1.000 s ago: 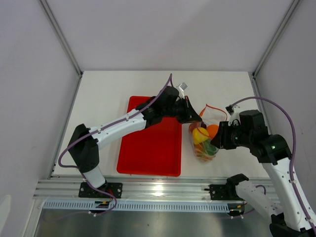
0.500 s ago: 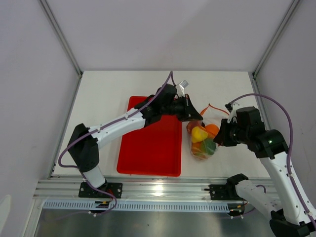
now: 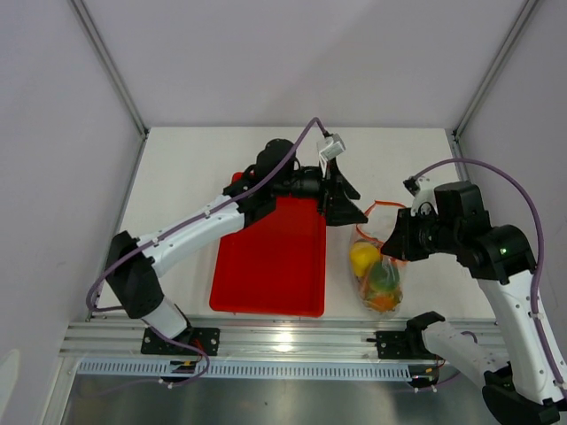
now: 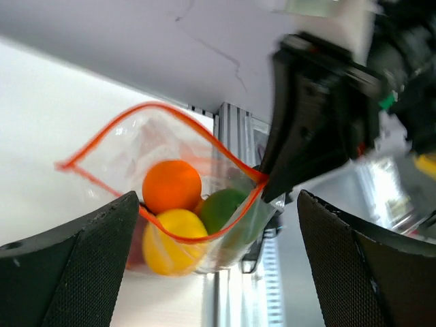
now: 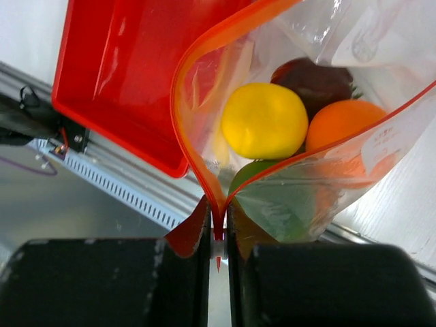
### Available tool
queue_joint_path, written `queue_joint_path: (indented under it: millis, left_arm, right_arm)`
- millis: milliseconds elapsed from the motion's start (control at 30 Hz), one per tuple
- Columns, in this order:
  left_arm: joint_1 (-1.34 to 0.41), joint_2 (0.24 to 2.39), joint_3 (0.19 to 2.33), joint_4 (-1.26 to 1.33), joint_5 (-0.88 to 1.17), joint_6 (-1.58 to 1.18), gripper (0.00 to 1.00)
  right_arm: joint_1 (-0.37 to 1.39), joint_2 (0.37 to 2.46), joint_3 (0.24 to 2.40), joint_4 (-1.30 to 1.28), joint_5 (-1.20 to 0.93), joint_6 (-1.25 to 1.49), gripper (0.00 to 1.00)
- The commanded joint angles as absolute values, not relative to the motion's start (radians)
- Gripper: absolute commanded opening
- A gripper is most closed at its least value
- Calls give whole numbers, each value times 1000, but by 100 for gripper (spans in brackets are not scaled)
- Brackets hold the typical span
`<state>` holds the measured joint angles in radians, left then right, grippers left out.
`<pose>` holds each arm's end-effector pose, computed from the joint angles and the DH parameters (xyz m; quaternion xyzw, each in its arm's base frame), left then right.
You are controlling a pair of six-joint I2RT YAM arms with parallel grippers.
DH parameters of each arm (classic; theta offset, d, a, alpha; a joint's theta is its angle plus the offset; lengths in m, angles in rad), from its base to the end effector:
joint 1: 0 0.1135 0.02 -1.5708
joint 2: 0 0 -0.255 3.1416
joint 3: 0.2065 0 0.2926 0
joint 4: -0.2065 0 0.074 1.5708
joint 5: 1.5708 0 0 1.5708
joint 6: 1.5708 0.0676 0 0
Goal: Place the food in the zip-top bag and seal the zipper
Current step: Adjust the zipper food storage bag at the center of the board.
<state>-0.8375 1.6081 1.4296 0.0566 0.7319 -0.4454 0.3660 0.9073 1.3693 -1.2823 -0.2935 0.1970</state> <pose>0.2645 -0.3611 0.3614 0.3688 0.6397 -0.5850 0.3355 0.1678 0.0852 0.3943 -0.1311 0.9126 0.2314 0.3105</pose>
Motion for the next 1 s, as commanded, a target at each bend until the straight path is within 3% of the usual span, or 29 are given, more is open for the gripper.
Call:
queue_joint_path:
  millis: [0,167,300,333,467,567,700,833,900,933,967]
  left_arm:
    - [-831,1516,1383,153,912,-152,100]
    - [-824,1454,1240,441,1199,-26,99]
    - [-816,1474,1198,711,1383,-170,100]
    - [-818,1488,1198,803,1417,-325,99]
    - [-822,1641,1272,1615,1491,-976,100]
    - [-870,1733,1383,1615,1555,-1069,100]
    - [-885,1758,1379,1609,1505,-1054,99]
    - [-887,1737,1345,1436,1459,-944,99]
    - [-887,1692,1297,1264,1383,-689,99]
    - [-893,1615,1287,906,1334,-543,100]
    - [-903,1570,1273,695,1259,-198,99]
  right_arm:
    - [374,870,1411,-1312,-416,170,0]
    - [379,835,1401,-1319,-540,176,0]
    - [396,808,1391,-1324,-633,184,0]
    - [402,805,1385,-1322,-647,186,0]
    - [419,798,1371,-1324,-680,192,0]
    - [428,798,1359,-1319,-712,193,0]
    - [437,804,1359,-1316,-709,196,0]
    - [440,818,1367,-1312,-700,198,0]
    - [443,824,1365,-1308,-695,195,0]
    - [443,828,1364,-1307,-687,195,0]
    - [443,833,1362,-1305,-678,195,0]
